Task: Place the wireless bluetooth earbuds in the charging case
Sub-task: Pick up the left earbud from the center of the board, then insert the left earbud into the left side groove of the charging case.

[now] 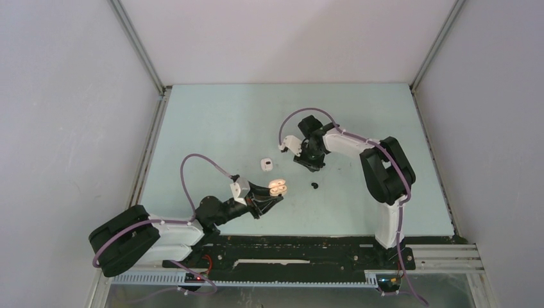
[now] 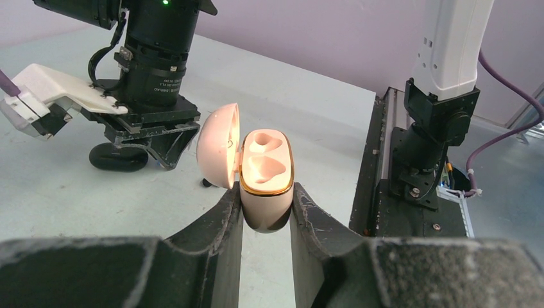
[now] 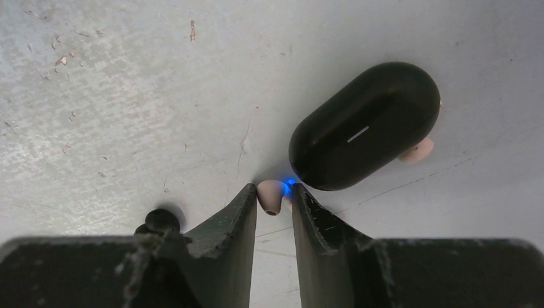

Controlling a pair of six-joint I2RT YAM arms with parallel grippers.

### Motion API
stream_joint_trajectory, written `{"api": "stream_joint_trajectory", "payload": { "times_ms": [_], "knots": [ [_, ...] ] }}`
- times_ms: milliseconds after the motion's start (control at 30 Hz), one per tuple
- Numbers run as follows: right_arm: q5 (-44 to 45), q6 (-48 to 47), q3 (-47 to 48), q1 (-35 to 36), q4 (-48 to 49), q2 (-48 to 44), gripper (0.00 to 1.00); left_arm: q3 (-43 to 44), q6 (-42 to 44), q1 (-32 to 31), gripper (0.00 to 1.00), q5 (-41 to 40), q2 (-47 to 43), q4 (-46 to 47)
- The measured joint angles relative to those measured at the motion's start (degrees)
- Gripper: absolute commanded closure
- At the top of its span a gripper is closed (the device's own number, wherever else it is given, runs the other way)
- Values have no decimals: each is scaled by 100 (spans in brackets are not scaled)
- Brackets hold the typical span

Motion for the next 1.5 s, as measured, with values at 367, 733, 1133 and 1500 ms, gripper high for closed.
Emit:
{"api": "stream_joint_trajectory", "payload": {
  "times_ms": [367, 733, 1133, 1500],
  "knots": [
    [-249, 136, 96, -92, -212, -9, 100, 2, 0, 0, 100, 17, 15, -17],
    [-1958, 990, 184, -192, -737, -1976, 100, 2, -7, 0, 100, 116, 258, 15],
    [-4708, 3410, -577, -415, 1639, -4076, 100, 726, -267, -20, 100, -776, 1071, 621],
    [-5184, 6102, -2146, -391, 5333, -4494, 100, 1659, -295, -407, 100, -1513, 1121, 555]
  ]
}}
